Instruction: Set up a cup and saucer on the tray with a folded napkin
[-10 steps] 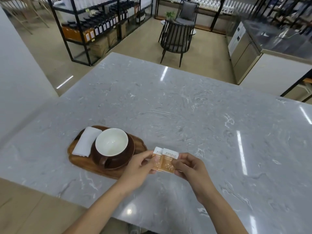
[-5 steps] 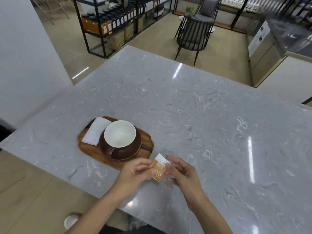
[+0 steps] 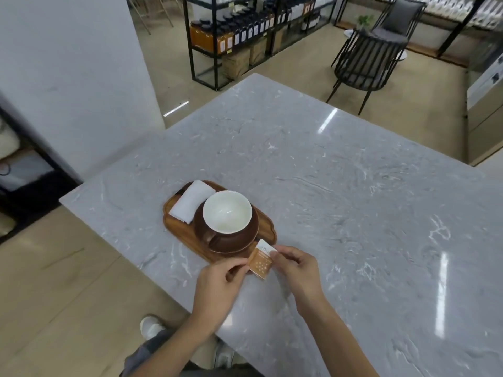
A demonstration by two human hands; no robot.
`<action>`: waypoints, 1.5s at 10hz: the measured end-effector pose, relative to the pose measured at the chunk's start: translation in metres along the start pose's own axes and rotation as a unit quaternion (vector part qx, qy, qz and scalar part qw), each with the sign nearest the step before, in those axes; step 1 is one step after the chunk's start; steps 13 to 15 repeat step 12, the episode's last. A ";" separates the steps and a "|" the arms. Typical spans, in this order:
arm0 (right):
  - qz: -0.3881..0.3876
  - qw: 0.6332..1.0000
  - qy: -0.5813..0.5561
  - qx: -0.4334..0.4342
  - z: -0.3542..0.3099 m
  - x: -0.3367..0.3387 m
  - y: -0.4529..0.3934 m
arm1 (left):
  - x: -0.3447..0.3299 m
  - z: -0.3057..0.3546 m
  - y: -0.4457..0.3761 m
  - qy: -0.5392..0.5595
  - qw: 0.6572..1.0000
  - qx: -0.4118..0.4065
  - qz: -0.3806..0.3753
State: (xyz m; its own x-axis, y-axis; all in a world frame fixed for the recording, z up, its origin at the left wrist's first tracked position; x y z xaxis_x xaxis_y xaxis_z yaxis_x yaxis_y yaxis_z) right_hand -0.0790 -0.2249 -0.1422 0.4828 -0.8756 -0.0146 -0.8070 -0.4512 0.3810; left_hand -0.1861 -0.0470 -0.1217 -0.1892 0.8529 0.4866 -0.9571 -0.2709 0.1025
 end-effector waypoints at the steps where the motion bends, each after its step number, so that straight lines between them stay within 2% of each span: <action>1: 0.028 0.999 0.016 -0.004 0.003 0.001 -0.012 | 0.006 0.006 0.000 -0.067 0.997 -0.032 0.002; 2: 0.056 0.998 0.037 -0.002 0.002 0.004 -0.020 | 0.007 0.014 0.003 -0.117 0.991 -0.072 -0.001; 4: 0.080 0.995 0.051 0.014 0.001 0.003 -0.027 | 0.007 0.018 0.001 -0.159 0.983 -0.086 -0.025; 7: 0.114 0.992 0.050 0.020 0.006 0.001 -0.020 | 0.010 0.014 0.003 -0.130 0.988 -0.074 -0.036; 9: 0.098 0.991 0.078 0.035 0.000 0.003 -0.011 | 0.020 0.019 0.008 -0.111 0.989 -0.090 -0.024; 10: 0.078 0.988 0.119 0.051 -0.011 0.000 -0.007 | 0.029 0.028 0.012 -0.113 0.987 -0.111 -0.027; 11: 0.074 0.978 0.173 0.087 -0.029 0.001 -0.001 | 0.037 0.045 0.014 -0.118 0.978 -0.164 -0.051; 12: 0.096 0.956 0.234 0.147 -0.067 0.007 0.008 | 0.058 0.079 0.005 -0.121 0.961 -0.244 -0.040; 15: 0.096 0.956 0.234 0.147 -0.067 0.007 0.008 | 0.058 0.079 0.005 -0.121 0.961 -0.244 -0.040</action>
Point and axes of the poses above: each hand's wrist, its own y-axis away from the middle knuckle, its own x-axis out of the back of the hand, z = x × y, the point moved 9 cm from there along -y, towards the middle knuckle, and after that the axes turned 15 degrees about -z, right-handed, at the moved point
